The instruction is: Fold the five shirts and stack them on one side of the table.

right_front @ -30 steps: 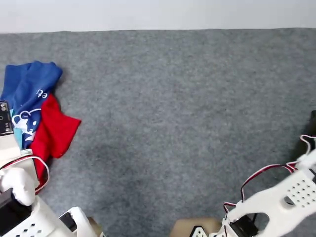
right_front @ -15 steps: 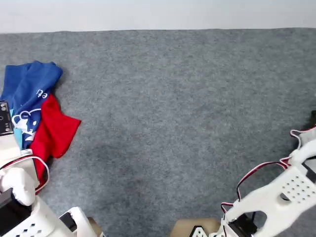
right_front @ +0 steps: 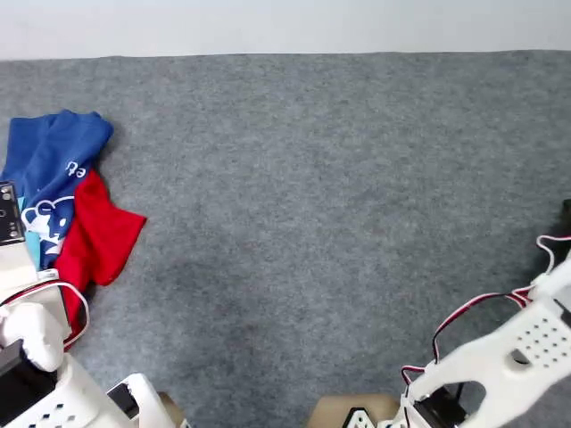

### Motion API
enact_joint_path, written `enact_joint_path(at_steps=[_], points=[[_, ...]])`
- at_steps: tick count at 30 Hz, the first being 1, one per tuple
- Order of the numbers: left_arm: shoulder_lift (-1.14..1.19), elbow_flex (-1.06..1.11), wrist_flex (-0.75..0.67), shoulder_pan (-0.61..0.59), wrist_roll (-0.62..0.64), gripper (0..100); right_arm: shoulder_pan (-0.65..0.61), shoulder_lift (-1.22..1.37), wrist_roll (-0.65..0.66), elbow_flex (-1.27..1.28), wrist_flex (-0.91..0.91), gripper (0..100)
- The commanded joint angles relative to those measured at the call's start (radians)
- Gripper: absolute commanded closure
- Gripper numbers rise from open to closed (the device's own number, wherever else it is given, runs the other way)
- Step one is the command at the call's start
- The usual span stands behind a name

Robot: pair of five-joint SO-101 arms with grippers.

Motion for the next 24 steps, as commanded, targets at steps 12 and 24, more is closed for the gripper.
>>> enact_joint_path(at_steps=[12, 24], points=[[-0.009, -0.010, 0.003, -0.005, -0.005, 100, -0.058, -0.042, -0.092, -0.041, 0.010, 98.8], [-0.009, -0.010, 0.005, -0.005, -0.005, 100, -0.105, -0.371, -0.106, -0.041, 0.321, 98.8]])
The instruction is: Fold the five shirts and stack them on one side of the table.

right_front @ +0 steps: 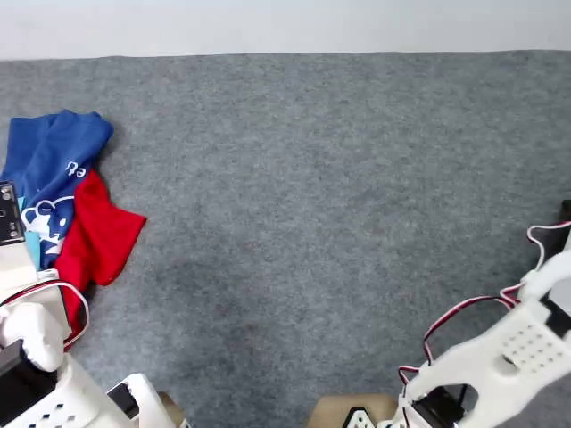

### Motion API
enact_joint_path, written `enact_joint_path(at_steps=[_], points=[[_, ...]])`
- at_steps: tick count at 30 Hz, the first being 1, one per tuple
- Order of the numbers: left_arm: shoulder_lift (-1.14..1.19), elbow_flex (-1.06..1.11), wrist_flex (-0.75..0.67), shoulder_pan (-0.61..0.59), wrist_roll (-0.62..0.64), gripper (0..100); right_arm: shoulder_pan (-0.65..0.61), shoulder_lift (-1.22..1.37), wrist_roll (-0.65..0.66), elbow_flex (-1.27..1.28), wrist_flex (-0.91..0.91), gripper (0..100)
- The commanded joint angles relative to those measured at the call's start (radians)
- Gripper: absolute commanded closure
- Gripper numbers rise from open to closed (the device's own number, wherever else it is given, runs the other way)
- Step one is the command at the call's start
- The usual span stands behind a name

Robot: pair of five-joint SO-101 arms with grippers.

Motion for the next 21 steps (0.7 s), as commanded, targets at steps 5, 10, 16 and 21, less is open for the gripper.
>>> enact_joint_path(at_steps=[5, 10, 16, 21], points=[[-0.009, -0.010, 0.005, -0.003, -0.005, 100, -0.131, -0.269, -0.032, -0.041, 0.255, 98.8], [-0.009, -0.010, 0.002, -0.002, -0.005, 100, -0.197, -0.392, -0.161, -0.003, 0.320, 98.9], [-0.008, -0.008, 0.003, 0.000, -0.008, 100, -0.306, -0.627, -0.221, 0.259, 0.320, 98.9], [0.002, 0.001, 0.003, 0.000, -0.041, 100, -0.343, -0.849, -0.267, 0.512, 0.318, 98.9]])
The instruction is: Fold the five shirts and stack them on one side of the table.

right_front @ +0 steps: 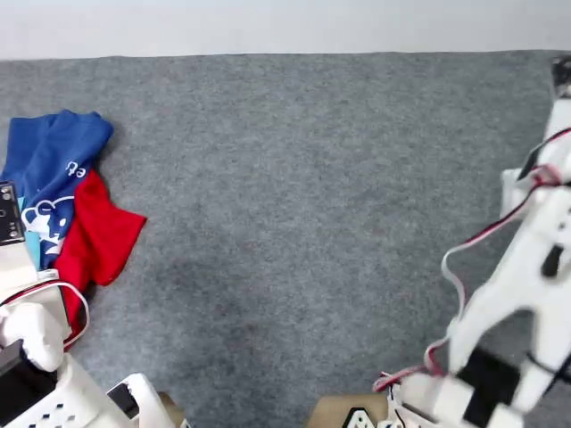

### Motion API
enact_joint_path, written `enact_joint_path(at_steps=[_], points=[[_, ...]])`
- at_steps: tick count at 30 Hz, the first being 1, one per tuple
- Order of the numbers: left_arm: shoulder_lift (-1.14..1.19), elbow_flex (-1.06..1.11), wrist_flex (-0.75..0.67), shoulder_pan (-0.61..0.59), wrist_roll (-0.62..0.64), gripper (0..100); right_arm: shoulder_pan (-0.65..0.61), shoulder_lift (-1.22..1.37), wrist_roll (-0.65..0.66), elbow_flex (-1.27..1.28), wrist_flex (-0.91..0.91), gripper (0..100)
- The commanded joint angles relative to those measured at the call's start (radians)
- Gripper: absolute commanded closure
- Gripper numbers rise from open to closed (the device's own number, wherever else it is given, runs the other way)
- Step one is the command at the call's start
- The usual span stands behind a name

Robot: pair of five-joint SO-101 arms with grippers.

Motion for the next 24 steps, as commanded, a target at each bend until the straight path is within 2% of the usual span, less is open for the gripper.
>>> enact_joint_path(at_steps=[1, 4, 8, 13, 17, 24], points=[[0.002, -0.002, -0.002, 0.000, -0.063, 100, -0.015, -0.185, -0.035, 0.150, 0.041, 98.9], [0.002, 0.012, -0.040, 0.000, -0.153, 100, -0.012, -0.298, -0.034, 0.307, 0.041, 98.9], [0.003, 0.136, -0.183, 0.000, -0.299, 100, -0.012, -0.458, -0.031, 0.486, 0.041, 98.9], [0.003, 0.358, -0.351, 0.002, -0.370, 95, -0.010, -0.619, -0.029, 0.663, 0.041, 98.9], [0.003, 0.484, -0.427, 0.002, -0.486, 93, 0.035, -0.756, -0.028, 0.770, 0.041, 98.9], [0.003, 0.638, -0.551, 0.002, -0.591, 86, 0.042, -0.848, -0.026, 0.893, 0.041, 98.9]])
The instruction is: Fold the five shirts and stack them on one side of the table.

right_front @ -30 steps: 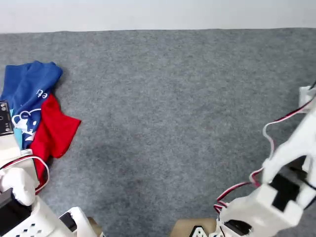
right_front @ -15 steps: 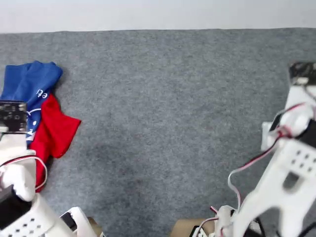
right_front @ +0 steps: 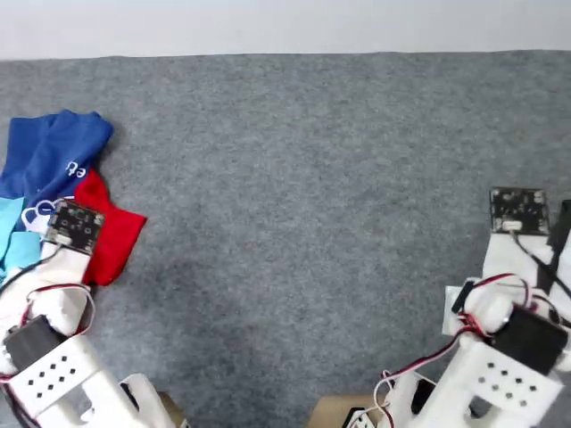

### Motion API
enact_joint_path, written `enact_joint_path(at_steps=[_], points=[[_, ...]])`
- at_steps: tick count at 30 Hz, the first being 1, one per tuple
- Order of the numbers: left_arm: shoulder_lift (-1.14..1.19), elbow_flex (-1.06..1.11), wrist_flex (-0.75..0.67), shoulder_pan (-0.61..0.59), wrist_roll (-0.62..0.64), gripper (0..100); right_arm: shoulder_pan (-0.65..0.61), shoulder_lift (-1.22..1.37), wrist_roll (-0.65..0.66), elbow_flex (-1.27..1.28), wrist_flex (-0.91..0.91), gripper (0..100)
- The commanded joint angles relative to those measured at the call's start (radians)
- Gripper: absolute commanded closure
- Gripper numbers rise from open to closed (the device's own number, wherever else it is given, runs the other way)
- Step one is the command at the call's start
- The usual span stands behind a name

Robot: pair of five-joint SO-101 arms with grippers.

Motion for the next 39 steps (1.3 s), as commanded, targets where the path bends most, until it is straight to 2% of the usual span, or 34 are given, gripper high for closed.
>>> enact_joint_path(at_steps=[1, 4, 10, 18, 31, 39], points=[[0.002, 0.036, -0.058, 0.002, -0.037, 86, 0.013, -0.030, -0.005, 0.002, 0.041, 98.9], [0.002, 0.007, -0.043, 0.003, -0.038, 86, 0.013, -0.030, 0.034, 0.002, 0.041, 98.9], [0.032, -0.154, 0.207, 0.051, -0.034, 86, 0.015, -0.030, 0.072, 0.002, 0.041, 98.9], [0.485, -0.429, 0.293, 0.071, 0.023, 86, 0.015, -0.036, 0.072, 0.002, 0.041, 98.9], [0.994, -0.713, 0.290, 0.046, -0.002, 84, 0.015, -0.038, 0.072, 0.002, 0.042, 98.9], [1.229, -0.935, 0.290, 0.046, -0.006, 82, 0.015, -0.038, 0.072, 0.000, 0.042, 98.9]])
